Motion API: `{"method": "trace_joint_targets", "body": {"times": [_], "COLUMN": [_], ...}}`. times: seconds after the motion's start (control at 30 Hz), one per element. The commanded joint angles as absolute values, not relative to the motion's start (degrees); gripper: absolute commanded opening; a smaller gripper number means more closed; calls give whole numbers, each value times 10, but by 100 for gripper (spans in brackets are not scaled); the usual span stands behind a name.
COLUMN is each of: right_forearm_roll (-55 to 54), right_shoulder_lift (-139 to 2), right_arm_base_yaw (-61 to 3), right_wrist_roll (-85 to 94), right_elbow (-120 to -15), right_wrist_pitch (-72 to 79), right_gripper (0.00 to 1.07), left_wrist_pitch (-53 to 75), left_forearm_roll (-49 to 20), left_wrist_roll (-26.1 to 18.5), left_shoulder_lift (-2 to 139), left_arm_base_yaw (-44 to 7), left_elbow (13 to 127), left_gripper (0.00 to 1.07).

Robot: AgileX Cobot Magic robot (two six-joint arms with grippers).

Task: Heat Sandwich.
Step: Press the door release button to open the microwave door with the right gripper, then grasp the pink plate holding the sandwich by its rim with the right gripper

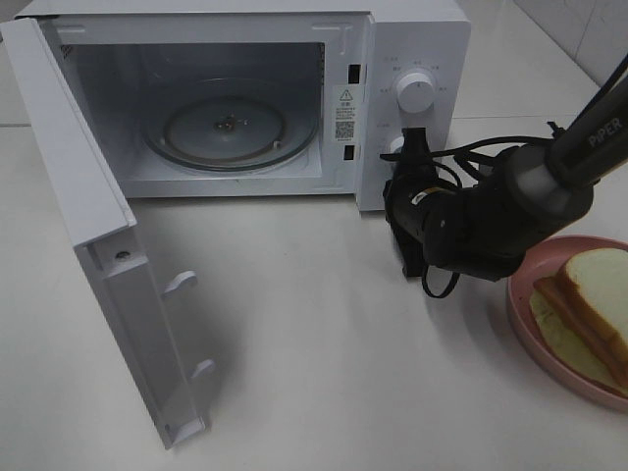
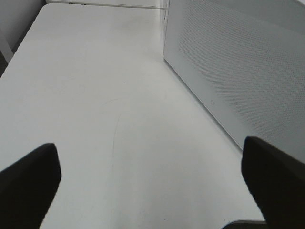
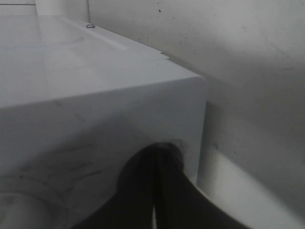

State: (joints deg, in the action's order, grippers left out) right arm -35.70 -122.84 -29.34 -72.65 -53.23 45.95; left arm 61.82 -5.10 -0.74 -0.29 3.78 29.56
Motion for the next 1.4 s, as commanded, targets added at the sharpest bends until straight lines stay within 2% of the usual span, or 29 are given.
{"method": "trace_joint_targets", "body": {"times": [0.03, 0.3, 0.8, 0.93, 1.4], "right_forearm_roll": [-336, -332, -252, -182, -90], "right_shoulder_lift": [-1203, -1165, -1053, -999, -905], "right_arm_base_yaw": [-292, -321, -321, -321, -321], "right_wrist_roll": [-720, -709, -675, -628, -425], "right_elbow": [-534, -470, -359, -341, -340], "right_wrist_pitch": [536, 458, 366, 293, 88], "right_gripper": [2, 2, 3, 4, 7], "left_wrist_pitch": [612, 612, 612, 612, 612], "left_forearm_roll": [-54, -54, -54, -54, -54], "left_wrist_roll": [-7, -7, -8, -8, -8], "left_shoulder_lift": [-14, -14, -14, -14, -14], "left_arm_base_yaw": [39, 39, 39, 39, 39], "left_elbow": [295, 295, 295, 295, 295], "left_gripper": [98, 98, 98, 98, 98]}}
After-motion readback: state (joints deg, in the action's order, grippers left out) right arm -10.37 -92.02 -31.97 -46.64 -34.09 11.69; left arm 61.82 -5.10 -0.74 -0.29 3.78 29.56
